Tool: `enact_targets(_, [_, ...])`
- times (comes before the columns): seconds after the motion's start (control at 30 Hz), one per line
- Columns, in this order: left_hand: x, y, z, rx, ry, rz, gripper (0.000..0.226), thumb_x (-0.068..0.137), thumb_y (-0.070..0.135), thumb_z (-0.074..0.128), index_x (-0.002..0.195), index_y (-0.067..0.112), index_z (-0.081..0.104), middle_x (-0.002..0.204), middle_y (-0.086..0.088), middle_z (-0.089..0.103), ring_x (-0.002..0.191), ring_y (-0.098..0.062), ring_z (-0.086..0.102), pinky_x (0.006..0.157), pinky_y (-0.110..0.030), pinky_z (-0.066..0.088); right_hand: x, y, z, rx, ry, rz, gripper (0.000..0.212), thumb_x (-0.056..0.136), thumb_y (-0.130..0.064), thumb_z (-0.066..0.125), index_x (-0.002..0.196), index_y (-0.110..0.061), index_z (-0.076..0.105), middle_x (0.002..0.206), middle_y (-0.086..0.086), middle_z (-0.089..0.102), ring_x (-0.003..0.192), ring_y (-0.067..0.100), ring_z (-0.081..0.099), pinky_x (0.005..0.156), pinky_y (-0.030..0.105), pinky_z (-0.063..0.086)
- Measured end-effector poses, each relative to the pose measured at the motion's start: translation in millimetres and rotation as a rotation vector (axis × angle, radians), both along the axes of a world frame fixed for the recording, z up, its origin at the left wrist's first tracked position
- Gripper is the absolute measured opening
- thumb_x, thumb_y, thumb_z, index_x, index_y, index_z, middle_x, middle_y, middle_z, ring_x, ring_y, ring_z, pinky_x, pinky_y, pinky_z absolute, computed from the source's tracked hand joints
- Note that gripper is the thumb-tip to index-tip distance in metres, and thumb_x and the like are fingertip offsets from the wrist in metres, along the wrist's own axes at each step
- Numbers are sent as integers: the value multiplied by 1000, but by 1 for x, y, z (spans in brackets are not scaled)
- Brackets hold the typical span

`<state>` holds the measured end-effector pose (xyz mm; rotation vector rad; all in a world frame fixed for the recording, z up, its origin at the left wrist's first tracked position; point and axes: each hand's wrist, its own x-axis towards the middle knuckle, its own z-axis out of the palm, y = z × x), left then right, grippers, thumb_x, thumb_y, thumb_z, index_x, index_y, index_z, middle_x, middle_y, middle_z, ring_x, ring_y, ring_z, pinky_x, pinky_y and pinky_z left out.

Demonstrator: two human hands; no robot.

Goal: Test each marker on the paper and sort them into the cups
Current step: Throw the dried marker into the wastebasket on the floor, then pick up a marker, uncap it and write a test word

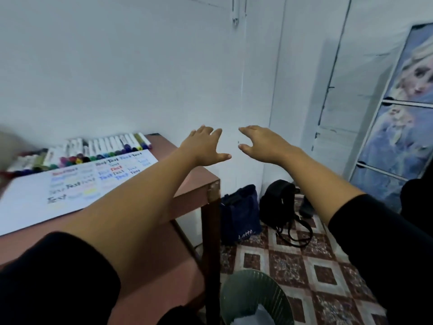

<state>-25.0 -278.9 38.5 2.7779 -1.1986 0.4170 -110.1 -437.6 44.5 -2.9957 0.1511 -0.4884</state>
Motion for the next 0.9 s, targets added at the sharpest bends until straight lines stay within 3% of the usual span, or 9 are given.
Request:
enact_targets(0.37, [33,170,20,-84,25,296,74,89,52,49,144,11,24,148,-14,30,137,-26,25,110,-36,21,75,146,18,-8,-3,290,57,98,-33,45,149,-17,27,154,4,29,140,21,30,109,34,30])
enact_targets(0.57, [47,257,10,-90,73,461,70,90,50,48,145,14,24,149,-13,29,136,-28,30,109,-37,25,110,224,8,-9,29,430,56,96,-39,42,147,-20,30,149,1,37,132,22,41,105,38,37])
enact_targets(0.7, [55,293,-4,-76,102,518,58,94,41,45,143,14,30,146,-13,33,132,-29,36,106,-38,31,125,261,0,-42,78,493,55,99,-36,41,150,-20,26,153,1,30,138,19,32,104,32,31])
enact_targets(0.77, [62,307,-14,-76,134,542,46,96,35,40,136,11,42,141,-14,40,126,-29,42,103,-39,36,135,278,-8,-2,110,522,54,99,-35,43,149,-20,27,150,5,34,135,22,35,103,35,35])
enact_targets(0.9, [71,326,-34,-111,136,571,33,97,28,37,112,9,59,116,-11,54,105,-27,54,83,-34,42,155,301,-24,8,127,551,50,98,-34,45,145,-20,35,140,9,47,127,25,45,97,37,41])
